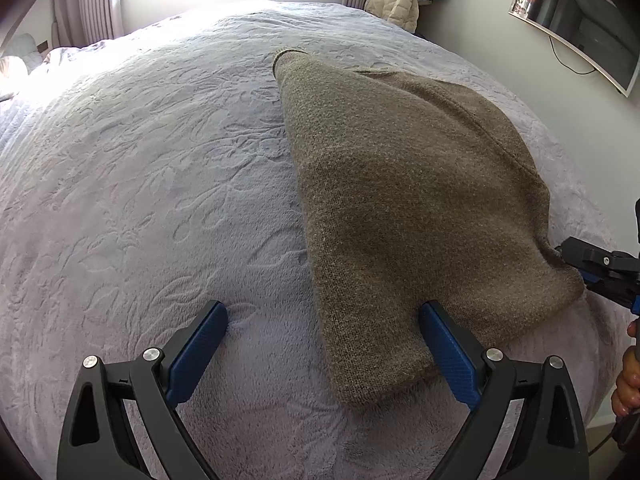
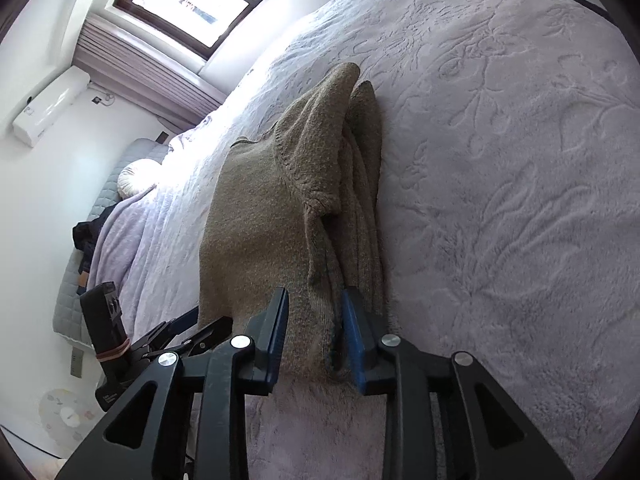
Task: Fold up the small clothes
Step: 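Open the right gripper and press the folded edge flat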
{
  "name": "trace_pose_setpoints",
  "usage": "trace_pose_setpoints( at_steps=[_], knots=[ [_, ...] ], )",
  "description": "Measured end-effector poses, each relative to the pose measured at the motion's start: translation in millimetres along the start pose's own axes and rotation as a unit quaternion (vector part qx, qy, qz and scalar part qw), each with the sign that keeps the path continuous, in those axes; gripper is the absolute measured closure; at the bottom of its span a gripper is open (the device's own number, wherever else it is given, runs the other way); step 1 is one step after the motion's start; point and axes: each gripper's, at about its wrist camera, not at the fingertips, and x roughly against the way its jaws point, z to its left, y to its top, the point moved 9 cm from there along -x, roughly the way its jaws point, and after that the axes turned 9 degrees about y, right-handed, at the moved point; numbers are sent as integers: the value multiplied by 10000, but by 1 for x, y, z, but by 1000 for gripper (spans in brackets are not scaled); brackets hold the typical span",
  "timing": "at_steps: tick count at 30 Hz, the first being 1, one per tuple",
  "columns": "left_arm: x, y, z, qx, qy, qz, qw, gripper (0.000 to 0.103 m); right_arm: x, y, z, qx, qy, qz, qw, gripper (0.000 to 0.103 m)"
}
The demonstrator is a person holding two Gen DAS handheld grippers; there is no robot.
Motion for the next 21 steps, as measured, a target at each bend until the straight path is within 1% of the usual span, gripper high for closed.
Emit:
trace_pose_setpoints(
  at_steps=[2, 5, 7, 8, 10, 12, 14, 18, 21],
  knots=[
    [0, 0, 0, 11, -18, 1, 10000, 6, 3, 0, 2, 105, -56, 22, 9999, 69],
    [3, 2, 1, 44, -52, 14, 10000, 6, 7, 3, 3, 227, -143, 32, 9996, 64],
    [8, 8, 5, 127, -145, -34, 9998, 6, 11, 7, 4, 335, -264, 20, 9991, 58],
    [12, 13, 7, 184, -185, -88, 9996, 6, 13, 13, 5, 398, -299, 0, 9988, 57],
    [16, 25, 10, 308, -330, -159, 9989, 6, 17, 29, 5, 453, -352, -92, 9983, 57],
    [17, 35, 13, 419, -512, -151, 9977, 6, 18, 50, 6, 420, -256, -189, 9986, 57],
    [16, 46, 14, 505, -655, -142, 9965, 6, 13, 71, 5, 389, -184, -197, 9989, 56],
    [7, 55, 13, 559, -706, -63, 9959, 6, -14, 107, -10, 137, -162, -11, 9998, 56],
    [2, 57, 9, 562, -757, 11, 9955, 6, -36, 118, -24, -193, -77, 172, 9996, 56]
  ],
)
